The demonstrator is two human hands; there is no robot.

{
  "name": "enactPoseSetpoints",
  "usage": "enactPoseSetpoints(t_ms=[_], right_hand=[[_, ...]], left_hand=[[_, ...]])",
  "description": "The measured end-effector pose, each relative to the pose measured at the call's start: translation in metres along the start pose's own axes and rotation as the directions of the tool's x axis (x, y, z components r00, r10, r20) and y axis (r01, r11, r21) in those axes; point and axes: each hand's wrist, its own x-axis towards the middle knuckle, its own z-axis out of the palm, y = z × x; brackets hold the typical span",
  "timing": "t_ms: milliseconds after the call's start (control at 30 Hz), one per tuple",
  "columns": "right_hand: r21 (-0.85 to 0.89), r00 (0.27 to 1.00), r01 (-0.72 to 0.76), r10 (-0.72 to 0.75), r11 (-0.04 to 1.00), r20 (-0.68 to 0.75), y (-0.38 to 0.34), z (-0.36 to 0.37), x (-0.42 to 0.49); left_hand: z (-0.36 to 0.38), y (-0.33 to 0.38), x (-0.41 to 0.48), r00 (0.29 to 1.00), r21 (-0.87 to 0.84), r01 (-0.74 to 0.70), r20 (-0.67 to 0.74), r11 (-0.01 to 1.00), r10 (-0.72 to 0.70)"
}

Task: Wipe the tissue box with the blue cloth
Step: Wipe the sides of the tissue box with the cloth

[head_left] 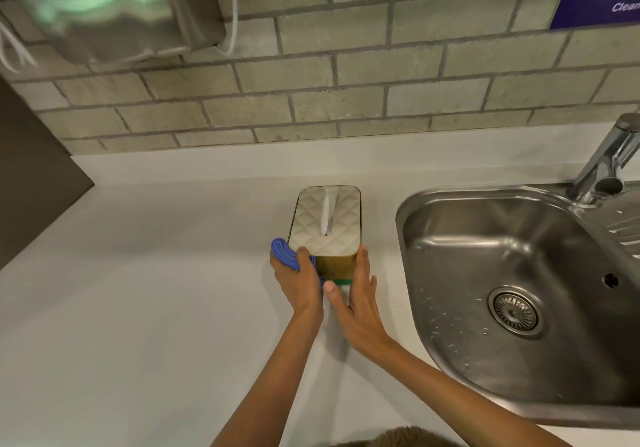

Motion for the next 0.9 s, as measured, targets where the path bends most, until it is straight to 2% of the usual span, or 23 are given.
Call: enactPoseSetpoints(t_ms=[133, 300, 367, 500, 633, 767, 900], right_hand=[[-0.055, 1.000, -0.001, 0.003, 0.999, 0.024, 0.005, 0.000, -0.005], [-0.076, 1.000, 0.011, -0.013, 0.997, -0.022, 0.014, -0.010, -0.007], [-0.032, 0.997, -0.005, 0.002, 0.999, -0.073, 0.018, -0.020, -0.004], [0.082, 0.971, -0.106, 0.121, 0.991, -0.205, 0.024, -0.054, 0.020], [0.132, 0.955, -0.163, 0.191, 0.978, -0.229, 0.031, -0.087, 0.054], [0.062, 0.968, -0.164, 0.173, 0.985, -0.185, 0.037, -0.100, 0.083], [-0.009, 0.983, -0.152, 0.150, 0.988, -0.106, 0.041, -0.102, 0.103]], left_hand=[[0.007, -0.004, -0.007, 0.999, -0.002, -0.022, -0.029, 1.000, 0.022], [0.006, -0.001, 0.000, 0.999, -0.029, 0.040, 0.014, 0.999, -0.039], [0.002, 0.004, 0.012, 0.996, 0.002, 0.057, 0.073, 0.998, -0.057], [-0.008, 0.014, 0.043, 0.962, 0.112, 0.055, 0.259, 0.992, -0.083], [-0.006, 0.026, 0.065, 0.924, 0.165, 0.007, 0.376, 0.986, -0.069], [0.001, 0.029, 0.075, 0.936, 0.155, -0.038, 0.352, 0.987, -0.019], [-0.007, 0.021, 0.067, 0.954, 0.053, 0.036, 0.296, 0.998, -0.050]])
